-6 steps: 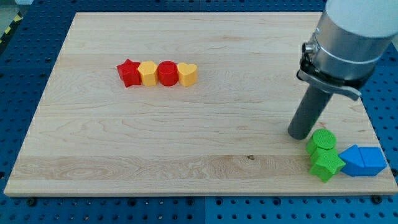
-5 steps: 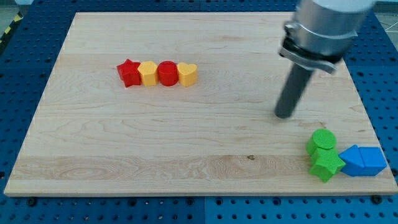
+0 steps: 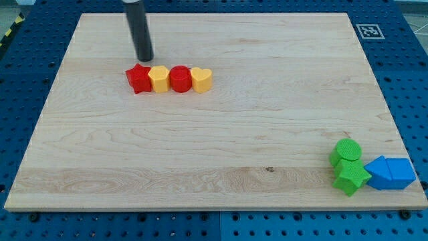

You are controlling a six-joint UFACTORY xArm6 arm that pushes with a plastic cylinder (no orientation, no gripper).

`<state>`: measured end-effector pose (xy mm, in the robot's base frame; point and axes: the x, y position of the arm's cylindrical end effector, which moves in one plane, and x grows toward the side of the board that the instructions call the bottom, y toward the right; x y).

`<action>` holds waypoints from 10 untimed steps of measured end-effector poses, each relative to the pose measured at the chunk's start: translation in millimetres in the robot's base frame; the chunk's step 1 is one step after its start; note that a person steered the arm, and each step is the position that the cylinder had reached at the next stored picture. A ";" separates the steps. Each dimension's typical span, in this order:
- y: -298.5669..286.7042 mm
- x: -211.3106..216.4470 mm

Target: Separate the yellow hexagon and the red circle

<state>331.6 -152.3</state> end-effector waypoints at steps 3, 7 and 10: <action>-5.2 16.0; 30.8 28.8; 86.8 49.0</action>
